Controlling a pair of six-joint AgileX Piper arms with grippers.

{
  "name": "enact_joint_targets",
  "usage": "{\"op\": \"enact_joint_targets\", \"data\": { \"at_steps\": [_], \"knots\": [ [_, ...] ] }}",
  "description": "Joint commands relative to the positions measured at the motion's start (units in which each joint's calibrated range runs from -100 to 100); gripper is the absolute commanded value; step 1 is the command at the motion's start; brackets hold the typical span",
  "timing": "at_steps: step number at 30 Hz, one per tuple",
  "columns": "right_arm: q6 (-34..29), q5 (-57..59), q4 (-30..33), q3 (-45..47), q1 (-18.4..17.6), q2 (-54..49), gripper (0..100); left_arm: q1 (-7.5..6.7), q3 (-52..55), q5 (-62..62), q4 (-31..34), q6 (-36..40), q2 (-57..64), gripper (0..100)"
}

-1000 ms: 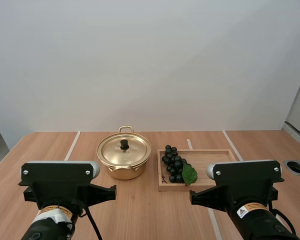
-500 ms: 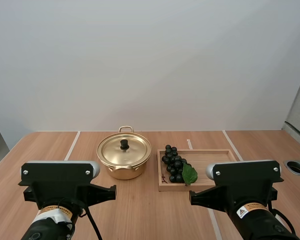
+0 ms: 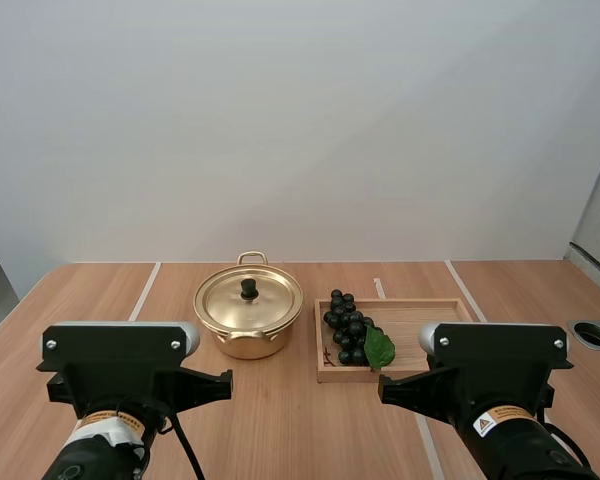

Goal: Open the pot, put the pineapple inside, and close it

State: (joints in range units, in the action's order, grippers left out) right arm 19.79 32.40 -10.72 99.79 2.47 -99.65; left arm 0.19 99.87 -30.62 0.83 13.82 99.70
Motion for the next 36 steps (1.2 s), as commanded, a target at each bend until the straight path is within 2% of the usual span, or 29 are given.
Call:
{"op": "enact_joint_targets", "data": {
  "at_steps": [1,9,14,36],
  "knots": [
    [-1.7,0.1,-0.2,0.2,-0.1,-0.3,0,0.25,0.1,0.5,-0.8,0.2,0.3,0],
    [-1.9,0.1,-0.1,0.2,-0.1,-0.3,0,0.25,0.1,0.5,-0.8,0.2,0.3,0],
    [-0.7,-0.1,3.4,0.2,-0.1,-0.3,0,0.25,0.1,0.5,-0.8,0.2,0.3,0],
    [-1.8,-0.1,3.7,0.2,-0.1,-0.3,0,0.27,0.1,0.5,-0.8,-0.1,0.3,0]
  ]
}}
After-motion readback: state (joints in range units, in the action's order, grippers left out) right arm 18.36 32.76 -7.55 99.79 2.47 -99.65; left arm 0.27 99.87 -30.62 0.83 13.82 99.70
